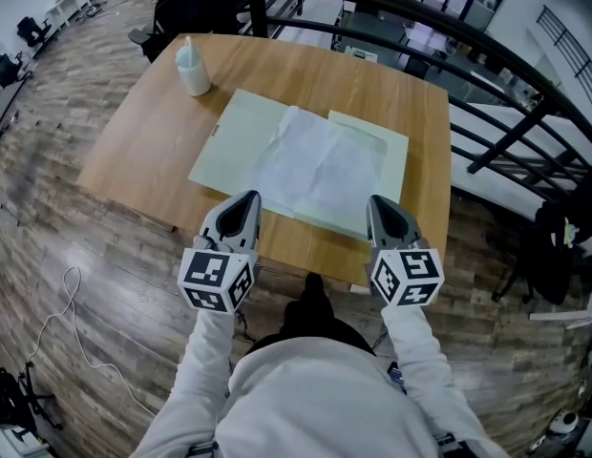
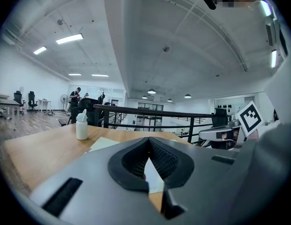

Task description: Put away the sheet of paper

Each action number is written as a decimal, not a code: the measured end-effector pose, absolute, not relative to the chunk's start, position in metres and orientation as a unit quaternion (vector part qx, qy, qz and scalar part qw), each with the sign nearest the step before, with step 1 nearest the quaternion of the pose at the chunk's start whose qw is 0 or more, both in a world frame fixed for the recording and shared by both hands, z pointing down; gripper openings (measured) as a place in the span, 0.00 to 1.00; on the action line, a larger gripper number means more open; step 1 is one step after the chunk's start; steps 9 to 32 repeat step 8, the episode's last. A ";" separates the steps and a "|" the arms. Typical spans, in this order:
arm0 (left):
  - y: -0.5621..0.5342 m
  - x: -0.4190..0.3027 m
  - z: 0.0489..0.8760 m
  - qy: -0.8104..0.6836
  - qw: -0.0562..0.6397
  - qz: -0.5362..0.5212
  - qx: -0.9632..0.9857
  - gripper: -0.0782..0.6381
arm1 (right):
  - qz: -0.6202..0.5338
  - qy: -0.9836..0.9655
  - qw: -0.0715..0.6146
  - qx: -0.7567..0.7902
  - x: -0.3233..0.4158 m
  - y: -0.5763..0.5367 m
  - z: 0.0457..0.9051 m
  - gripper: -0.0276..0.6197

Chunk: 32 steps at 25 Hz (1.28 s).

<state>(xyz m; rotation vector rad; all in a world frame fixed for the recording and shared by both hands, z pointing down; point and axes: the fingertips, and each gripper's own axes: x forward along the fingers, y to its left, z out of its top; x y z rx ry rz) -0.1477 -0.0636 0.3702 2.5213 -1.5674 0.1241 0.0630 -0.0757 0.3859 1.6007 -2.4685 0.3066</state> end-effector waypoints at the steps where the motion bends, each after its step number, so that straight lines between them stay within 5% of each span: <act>1: -0.062 -0.149 0.370 -0.525 0.085 0.040 0.846 0.13 | 0.102 -0.831 0.092 0.539 0.063 -0.074 0.386 0.08; 32: -0.050 -0.150 0.374 -0.521 0.086 0.040 0.848 0.13 | 0.098 -0.831 0.092 0.540 0.061 -0.066 0.388 0.08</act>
